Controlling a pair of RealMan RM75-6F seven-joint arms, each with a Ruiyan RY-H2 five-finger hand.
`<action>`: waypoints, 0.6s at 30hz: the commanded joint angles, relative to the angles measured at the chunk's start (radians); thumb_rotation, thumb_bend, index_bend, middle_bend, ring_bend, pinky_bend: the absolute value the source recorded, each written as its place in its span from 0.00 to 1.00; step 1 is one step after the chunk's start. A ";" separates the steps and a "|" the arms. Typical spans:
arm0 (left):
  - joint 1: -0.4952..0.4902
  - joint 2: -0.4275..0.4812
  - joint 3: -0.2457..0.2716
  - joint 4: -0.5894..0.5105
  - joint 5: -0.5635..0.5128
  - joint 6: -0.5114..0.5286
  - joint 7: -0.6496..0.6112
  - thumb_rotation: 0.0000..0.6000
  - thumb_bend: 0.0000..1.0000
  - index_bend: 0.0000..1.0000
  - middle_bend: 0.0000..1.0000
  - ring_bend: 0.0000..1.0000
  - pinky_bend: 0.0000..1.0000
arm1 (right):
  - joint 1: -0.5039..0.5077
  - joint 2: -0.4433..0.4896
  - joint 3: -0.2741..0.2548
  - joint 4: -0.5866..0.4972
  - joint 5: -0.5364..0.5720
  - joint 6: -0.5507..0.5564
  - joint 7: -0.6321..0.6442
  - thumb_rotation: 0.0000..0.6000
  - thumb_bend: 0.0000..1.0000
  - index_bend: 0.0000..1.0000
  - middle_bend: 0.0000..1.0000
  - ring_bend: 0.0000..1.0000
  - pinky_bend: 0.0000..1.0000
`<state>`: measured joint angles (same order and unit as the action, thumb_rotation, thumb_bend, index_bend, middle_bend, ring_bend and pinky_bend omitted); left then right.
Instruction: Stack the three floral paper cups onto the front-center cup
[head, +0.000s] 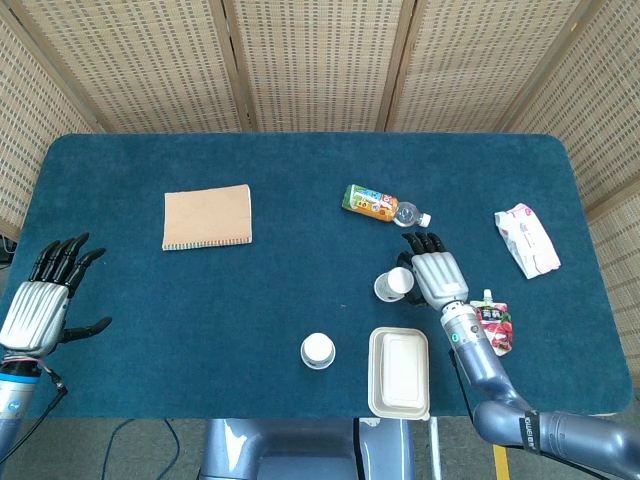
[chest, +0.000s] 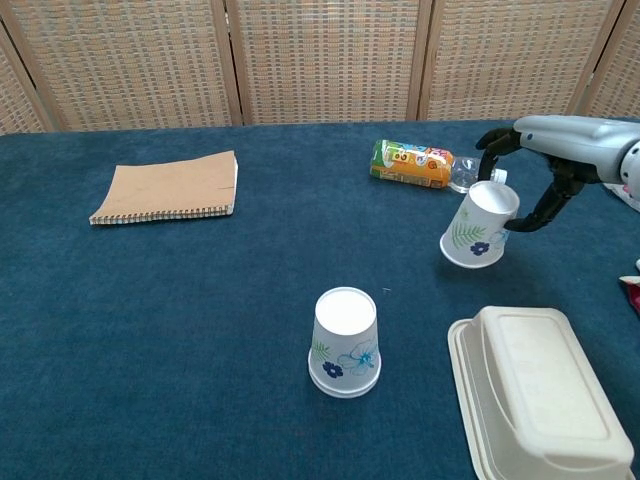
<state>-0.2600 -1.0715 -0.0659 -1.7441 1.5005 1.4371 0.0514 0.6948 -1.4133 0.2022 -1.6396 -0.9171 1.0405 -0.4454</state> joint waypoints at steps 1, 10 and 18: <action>0.000 -0.001 -0.001 0.000 0.001 0.000 0.001 1.00 0.11 0.14 0.00 0.00 0.00 | -0.009 0.033 -0.007 -0.059 -0.029 0.030 -0.021 1.00 0.40 0.53 0.16 0.00 0.00; 0.004 0.000 -0.008 0.002 -0.001 -0.002 -0.011 1.00 0.11 0.14 0.00 0.00 0.00 | -0.084 0.117 -0.084 -0.336 -0.199 0.148 -0.054 1.00 0.40 0.53 0.16 0.00 0.00; 0.008 0.007 -0.013 0.000 -0.007 -0.006 -0.021 1.00 0.10 0.14 0.00 0.00 0.00 | -0.128 0.084 -0.145 -0.434 -0.301 0.208 -0.111 1.00 0.40 0.53 0.16 0.00 0.00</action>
<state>-0.2522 -1.0649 -0.0789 -1.7435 1.4930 1.4315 0.0305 0.5749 -1.3191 0.0665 -2.0612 -1.2062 1.2410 -0.5441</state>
